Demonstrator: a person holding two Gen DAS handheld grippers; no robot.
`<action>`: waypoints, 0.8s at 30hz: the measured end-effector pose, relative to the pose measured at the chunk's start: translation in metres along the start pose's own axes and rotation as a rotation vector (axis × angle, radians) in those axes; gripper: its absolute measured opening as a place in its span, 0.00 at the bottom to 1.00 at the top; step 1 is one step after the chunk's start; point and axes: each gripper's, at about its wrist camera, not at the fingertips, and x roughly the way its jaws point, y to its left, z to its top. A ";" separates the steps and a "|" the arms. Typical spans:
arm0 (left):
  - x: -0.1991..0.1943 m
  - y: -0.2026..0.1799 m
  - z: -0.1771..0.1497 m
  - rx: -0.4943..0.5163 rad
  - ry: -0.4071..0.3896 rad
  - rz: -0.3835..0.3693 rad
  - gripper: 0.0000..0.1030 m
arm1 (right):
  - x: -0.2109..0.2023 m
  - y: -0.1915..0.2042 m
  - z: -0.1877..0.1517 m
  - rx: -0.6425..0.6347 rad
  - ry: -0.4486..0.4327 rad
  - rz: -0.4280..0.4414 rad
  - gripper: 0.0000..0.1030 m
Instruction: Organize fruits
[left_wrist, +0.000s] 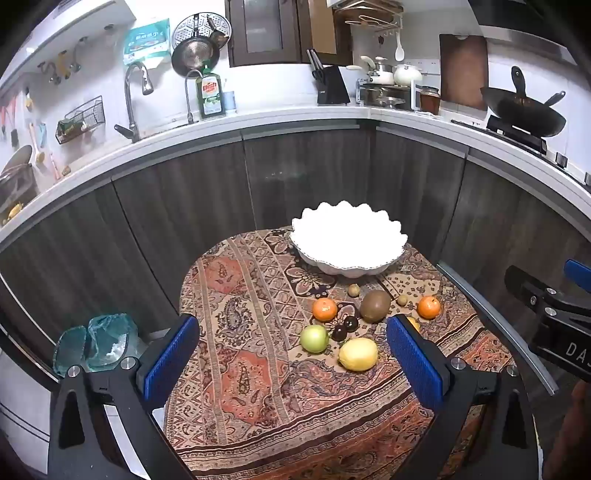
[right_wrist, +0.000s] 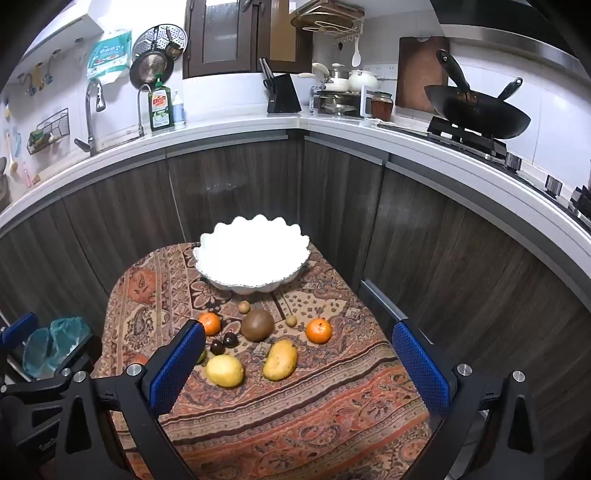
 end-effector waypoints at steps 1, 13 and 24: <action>0.000 -0.001 0.000 0.010 0.007 0.006 1.00 | 0.000 0.000 0.000 0.000 -0.001 0.000 0.99; 0.004 -0.015 -0.003 0.013 0.007 0.004 1.00 | 0.000 0.000 0.000 0.000 0.002 -0.001 0.99; 0.003 -0.007 -0.002 0.006 0.012 -0.006 1.00 | 0.001 0.000 -0.001 -0.003 0.003 -0.002 0.99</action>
